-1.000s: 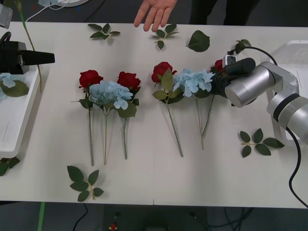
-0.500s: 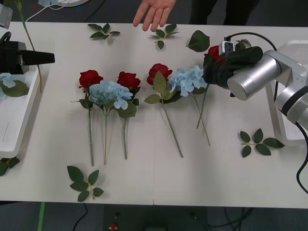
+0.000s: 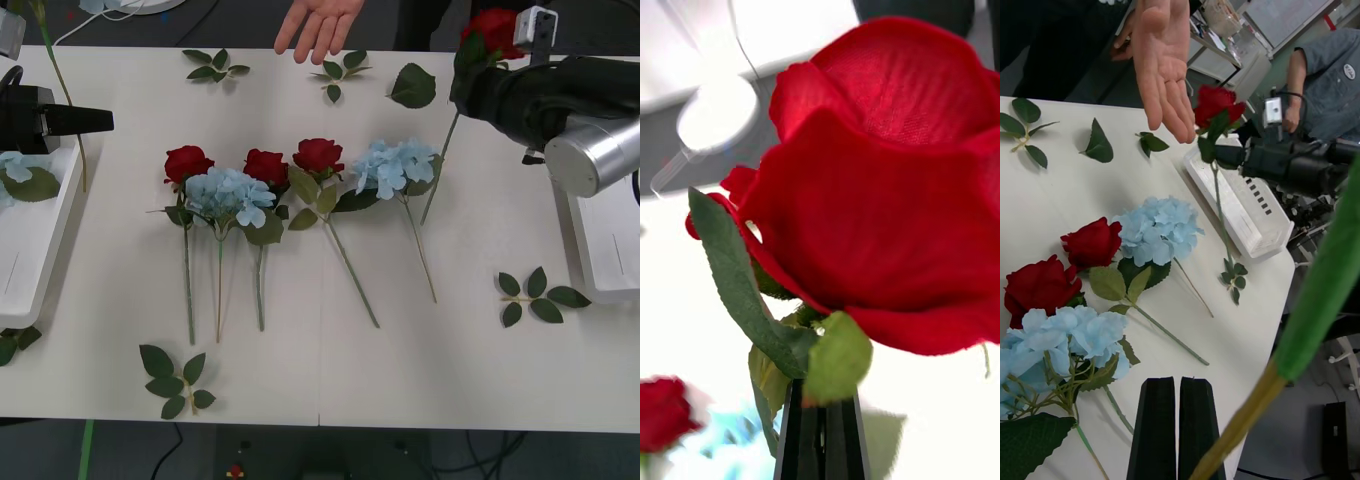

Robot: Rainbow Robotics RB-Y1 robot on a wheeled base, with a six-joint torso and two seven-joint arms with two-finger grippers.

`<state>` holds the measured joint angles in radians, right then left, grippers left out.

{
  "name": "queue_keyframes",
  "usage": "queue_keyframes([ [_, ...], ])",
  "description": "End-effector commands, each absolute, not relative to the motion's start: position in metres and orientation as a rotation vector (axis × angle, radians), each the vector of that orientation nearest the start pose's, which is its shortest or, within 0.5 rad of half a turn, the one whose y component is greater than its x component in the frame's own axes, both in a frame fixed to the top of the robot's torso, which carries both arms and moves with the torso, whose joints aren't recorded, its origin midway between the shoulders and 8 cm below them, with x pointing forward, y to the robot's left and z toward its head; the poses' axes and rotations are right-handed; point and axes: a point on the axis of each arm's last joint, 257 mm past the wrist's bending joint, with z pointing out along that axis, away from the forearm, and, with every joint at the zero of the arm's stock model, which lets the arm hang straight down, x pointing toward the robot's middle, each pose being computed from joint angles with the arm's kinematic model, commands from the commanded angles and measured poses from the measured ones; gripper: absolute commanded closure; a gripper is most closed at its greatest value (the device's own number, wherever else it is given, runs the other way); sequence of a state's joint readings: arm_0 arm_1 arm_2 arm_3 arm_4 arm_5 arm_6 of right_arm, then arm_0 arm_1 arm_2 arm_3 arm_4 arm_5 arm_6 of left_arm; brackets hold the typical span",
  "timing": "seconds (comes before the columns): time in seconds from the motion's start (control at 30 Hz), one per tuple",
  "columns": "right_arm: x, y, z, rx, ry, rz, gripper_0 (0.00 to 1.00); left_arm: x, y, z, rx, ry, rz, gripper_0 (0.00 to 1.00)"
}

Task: Place the red flowers into the right box and the blue flowers into the left box. If a person shows an open palm, hand one flower to the person first, then continue sorting.

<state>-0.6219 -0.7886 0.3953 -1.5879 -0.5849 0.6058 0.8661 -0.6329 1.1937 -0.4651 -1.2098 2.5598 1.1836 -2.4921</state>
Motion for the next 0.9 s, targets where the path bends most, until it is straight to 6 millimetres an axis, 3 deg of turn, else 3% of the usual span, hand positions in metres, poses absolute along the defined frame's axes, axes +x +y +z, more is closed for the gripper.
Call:
queue_keyframes([
  [0.03, 0.626, -0.231, -0.018, -0.109, 1.666, 0.329, 1.00, 0.495, 0.258, -0.012, 0.702, 1.839, -1.067, 1.00],
  [0.1, 0.621, -0.225, 0.009, -0.165, 1.562, 0.312, 1.00, 0.495, 0.258, -0.012, 0.702, 1.839, -1.067, 1.00],
  [0.37, 0.611, -0.184, 0.080, -0.312, 1.279, 0.256, 1.00, 0.495, 0.258, -0.012, 0.702, 1.839, -1.067, 1.00],
  [0.73, 0.603, -0.110, 0.143, -0.388, 1.104, 0.232, 1.00, 0.495, 0.258, -0.012, 0.702, 1.839, -1.067, 1.00],
  [0.9, 0.603, -0.085, 0.161, -0.392, 1.068, 0.256, 1.00, 0.495, 0.258, -0.012, 0.702, 1.839, -1.067, 1.00],
])
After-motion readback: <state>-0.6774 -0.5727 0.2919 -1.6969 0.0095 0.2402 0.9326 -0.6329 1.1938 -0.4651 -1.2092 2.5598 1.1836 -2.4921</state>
